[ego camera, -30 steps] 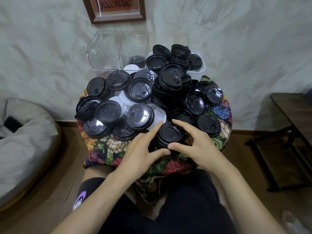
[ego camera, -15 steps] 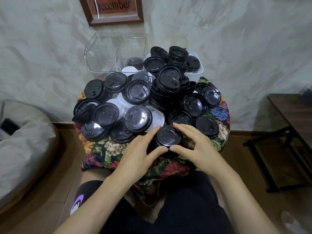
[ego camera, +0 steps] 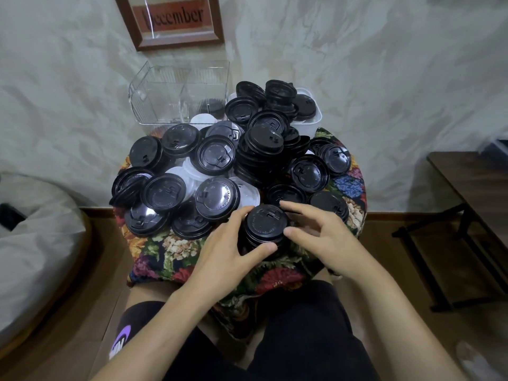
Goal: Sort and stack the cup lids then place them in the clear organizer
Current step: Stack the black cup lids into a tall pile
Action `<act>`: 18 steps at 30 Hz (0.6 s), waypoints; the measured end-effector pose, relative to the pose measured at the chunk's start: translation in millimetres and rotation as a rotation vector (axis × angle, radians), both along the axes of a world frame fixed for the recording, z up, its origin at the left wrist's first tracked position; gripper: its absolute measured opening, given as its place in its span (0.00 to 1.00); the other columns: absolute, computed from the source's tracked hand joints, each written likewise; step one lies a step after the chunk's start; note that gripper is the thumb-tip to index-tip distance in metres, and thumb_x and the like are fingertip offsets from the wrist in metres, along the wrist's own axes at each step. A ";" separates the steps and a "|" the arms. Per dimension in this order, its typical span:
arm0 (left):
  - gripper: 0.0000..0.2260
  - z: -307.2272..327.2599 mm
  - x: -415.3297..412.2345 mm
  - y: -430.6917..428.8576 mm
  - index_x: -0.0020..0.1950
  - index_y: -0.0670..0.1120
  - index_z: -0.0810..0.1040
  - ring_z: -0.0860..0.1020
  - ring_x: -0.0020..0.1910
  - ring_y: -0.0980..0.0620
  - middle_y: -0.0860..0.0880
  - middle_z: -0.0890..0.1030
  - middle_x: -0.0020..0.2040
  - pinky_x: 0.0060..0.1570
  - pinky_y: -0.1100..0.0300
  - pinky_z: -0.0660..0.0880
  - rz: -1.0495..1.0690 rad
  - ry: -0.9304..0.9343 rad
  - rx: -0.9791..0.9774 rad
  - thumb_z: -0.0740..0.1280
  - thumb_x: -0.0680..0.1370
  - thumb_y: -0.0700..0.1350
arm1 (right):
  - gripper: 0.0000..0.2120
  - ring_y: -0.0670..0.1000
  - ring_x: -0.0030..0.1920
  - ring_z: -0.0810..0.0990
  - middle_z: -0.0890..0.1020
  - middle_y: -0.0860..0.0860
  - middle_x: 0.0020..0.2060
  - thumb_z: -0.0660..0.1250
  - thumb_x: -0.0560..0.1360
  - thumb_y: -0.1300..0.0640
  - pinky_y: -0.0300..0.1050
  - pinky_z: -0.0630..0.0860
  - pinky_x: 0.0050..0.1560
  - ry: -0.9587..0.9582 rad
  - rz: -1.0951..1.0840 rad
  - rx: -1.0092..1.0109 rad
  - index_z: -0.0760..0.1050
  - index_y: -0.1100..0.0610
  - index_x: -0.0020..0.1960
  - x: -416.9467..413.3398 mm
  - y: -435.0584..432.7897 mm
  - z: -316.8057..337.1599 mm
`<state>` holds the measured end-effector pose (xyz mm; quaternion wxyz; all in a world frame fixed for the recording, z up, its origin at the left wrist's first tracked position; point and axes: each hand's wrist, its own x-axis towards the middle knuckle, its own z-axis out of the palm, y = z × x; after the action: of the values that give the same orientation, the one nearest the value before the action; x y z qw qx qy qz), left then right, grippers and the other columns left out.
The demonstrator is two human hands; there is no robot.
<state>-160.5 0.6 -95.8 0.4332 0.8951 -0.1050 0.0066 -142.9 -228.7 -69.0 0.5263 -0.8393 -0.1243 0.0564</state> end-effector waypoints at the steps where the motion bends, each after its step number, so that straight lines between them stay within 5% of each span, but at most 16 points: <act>1: 0.30 0.3 0.2 -0.5 0.72 0.68 0.64 0.74 0.65 0.63 0.66 0.77 0.64 0.66 0.54 0.72 0.005 -0.004 0.003 0.71 0.73 0.68 | 0.22 0.39 0.67 0.78 0.82 0.41 0.66 0.72 0.80 0.59 0.45 0.77 0.69 -0.002 -0.012 0.021 0.77 0.47 0.73 3.4 -2.1 4.1; 5: 0.30 1.3 1.3 -4.0 0.72 0.70 0.62 0.74 0.64 0.64 0.68 0.77 0.63 0.64 0.58 0.71 0.010 -0.027 0.018 0.69 0.73 0.70 | 0.14 0.42 0.55 0.85 0.87 0.42 0.54 0.71 0.81 0.59 0.47 0.82 0.62 -0.112 -0.169 0.005 0.82 0.44 0.63 32.6 -15.7 15.3; 9: 0.32 0.4 3.3 -6.7 0.73 0.70 0.62 0.72 0.62 0.66 0.71 0.75 0.60 0.62 0.60 0.69 0.009 -0.029 0.015 0.65 0.71 0.74 | 0.08 0.45 0.51 0.85 0.87 0.40 0.48 0.69 0.78 0.47 0.57 0.82 0.57 -0.235 -0.415 -0.139 0.83 0.39 0.56 77.9 -37.4 8.0; 13: 0.27 -0.5 5.6 -6.4 0.65 0.82 0.57 0.71 0.61 0.70 0.75 0.73 0.59 0.62 0.62 0.69 0.011 -0.026 -0.002 0.66 0.70 0.75 | 0.16 0.56 0.63 0.79 0.82 0.51 0.63 0.69 0.81 0.53 0.56 0.76 0.65 -0.265 -0.535 -0.404 0.80 0.52 0.67 118.0 -54.6 7.2; 18: 0.28 -2.2 6.4 -6.4 0.66 0.83 0.56 0.71 0.63 0.67 0.74 0.73 0.60 0.63 0.60 0.69 0.017 -0.031 0.000 0.66 0.70 0.75 | 0.30 0.62 0.76 0.68 0.69 0.57 0.77 0.70 0.81 0.51 0.62 0.66 0.75 -0.115 -0.501 -0.514 0.64 0.51 0.80 147.7 -67.8 -4.3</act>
<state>-154.1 -5.8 -98.0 0.4314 0.8958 -0.1040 0.0245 4.7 -296.6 -73.2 0.2879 -0.9503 0.0739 -0.0922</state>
